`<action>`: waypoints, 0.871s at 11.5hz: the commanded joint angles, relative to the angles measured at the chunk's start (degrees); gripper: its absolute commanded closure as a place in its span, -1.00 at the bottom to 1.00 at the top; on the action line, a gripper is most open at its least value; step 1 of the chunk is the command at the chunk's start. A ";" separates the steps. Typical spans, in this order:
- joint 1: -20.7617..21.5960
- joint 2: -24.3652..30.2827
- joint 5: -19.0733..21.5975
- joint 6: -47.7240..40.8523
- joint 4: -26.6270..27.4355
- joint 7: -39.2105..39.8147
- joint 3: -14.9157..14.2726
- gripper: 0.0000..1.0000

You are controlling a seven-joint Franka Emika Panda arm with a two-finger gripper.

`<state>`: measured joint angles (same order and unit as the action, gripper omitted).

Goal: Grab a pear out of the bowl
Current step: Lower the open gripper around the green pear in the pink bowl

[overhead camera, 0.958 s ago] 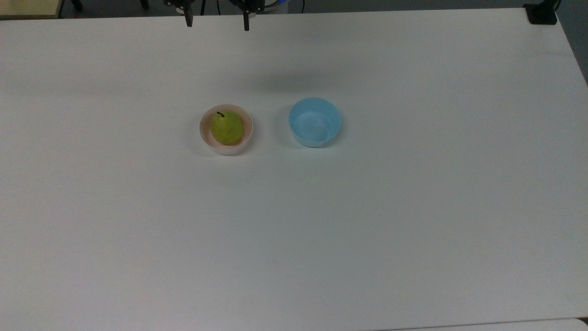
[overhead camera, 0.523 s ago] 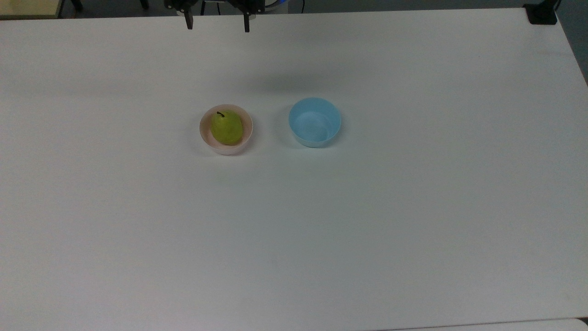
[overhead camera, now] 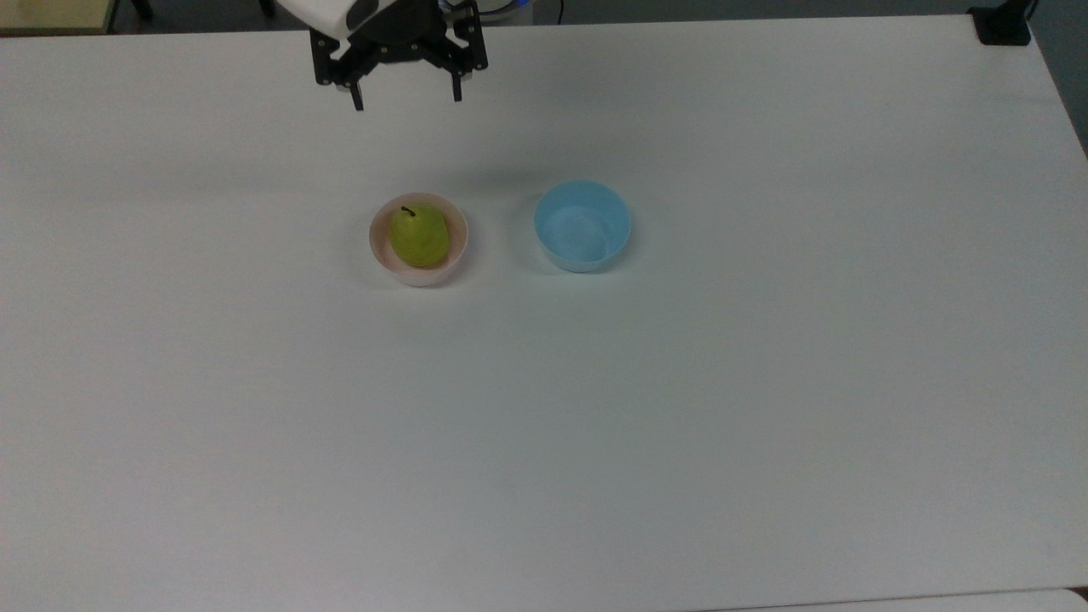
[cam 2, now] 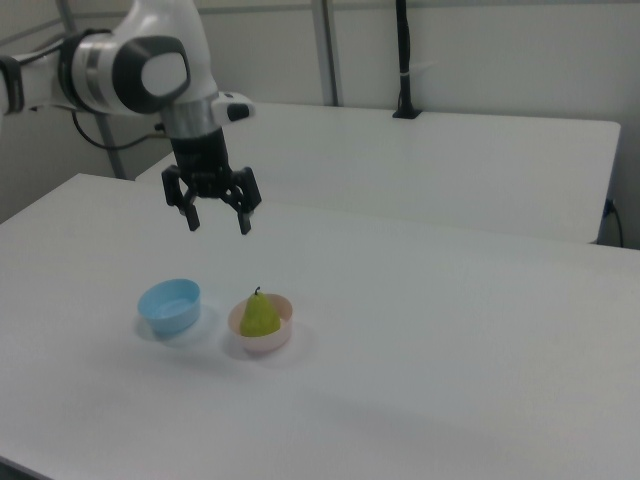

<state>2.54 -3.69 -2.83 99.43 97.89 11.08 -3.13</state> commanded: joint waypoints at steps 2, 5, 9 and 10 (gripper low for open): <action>-0.08 -1.58 0.46 7.78 5.99 2.01 -0.21 -1.00; -0.16 -4.21 0.28 13.85 9.42 2.10 -0.21 -1.00; -0.51 -8.17 -0.68 17.11 9.60 2.10 -0.21 -0.80; -0.60 -8.96 -1.47 18.25 10.04 2.10 -0.30 -0.80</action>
<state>2.36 -11.78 -3.03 114.77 106.51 11.69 -3.15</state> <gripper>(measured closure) 0.093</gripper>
